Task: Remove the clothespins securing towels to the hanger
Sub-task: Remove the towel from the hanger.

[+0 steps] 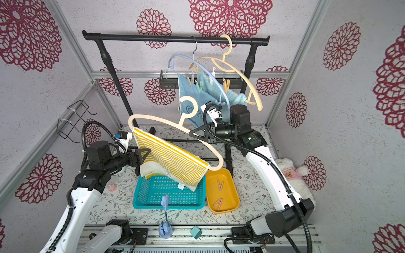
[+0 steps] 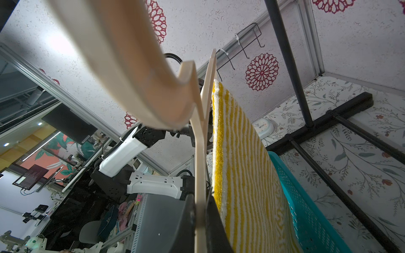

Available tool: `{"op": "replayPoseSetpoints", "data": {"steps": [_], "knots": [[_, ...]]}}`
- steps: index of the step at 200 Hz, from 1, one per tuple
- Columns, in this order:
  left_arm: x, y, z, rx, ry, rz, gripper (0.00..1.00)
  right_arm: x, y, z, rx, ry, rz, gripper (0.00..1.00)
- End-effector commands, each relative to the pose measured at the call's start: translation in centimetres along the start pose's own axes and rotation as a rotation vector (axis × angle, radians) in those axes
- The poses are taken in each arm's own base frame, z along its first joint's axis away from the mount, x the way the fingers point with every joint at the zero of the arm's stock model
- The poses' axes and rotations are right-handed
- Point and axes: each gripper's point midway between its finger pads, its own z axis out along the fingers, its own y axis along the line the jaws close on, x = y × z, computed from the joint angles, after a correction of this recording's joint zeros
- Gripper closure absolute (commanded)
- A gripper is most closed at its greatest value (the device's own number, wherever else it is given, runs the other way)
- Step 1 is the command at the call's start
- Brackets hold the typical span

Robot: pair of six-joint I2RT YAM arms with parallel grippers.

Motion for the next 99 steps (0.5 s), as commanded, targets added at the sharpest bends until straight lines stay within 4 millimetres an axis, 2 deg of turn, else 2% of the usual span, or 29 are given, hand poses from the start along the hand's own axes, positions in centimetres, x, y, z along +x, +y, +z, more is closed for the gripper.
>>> {"op": "replayPoseSetpoints", "data": {"steps": [1, 22, 29, 72, 99], "knots": [[-1.6, -1.7, -0.7, 0.079, -0.053, 0.067, 0.58, -1.5, 3.0, -0.8, -0.063, -0.034, -0.106, 1.00], [-1.5, -1.9, -1.0, 0.084, -0.052, 0.077, 0.92, -1.6, 2.9, -0.8, -0.063, -0.036, -0.105, 1.00], [-1.4, -1.9, -1.1, 0.084, -0.051, 0.076, 1.00, -1.7, 2.9, -0.8, -0.061, -0.037, -0.105, 1.00], [-1.1, -2.3, -2.0, 0.074, -0.049, 0.081, 1.00, -2.1, 2.1, -0.8, -0.026, -0.051, -0.101, 1.00], [-1.7, -5.0, -3.8, 0.162, -0.064, 0.077, 1.00, -2.8, 0.1, -0.8, 0.077, -0.062, -0.096, 1.00]]}}
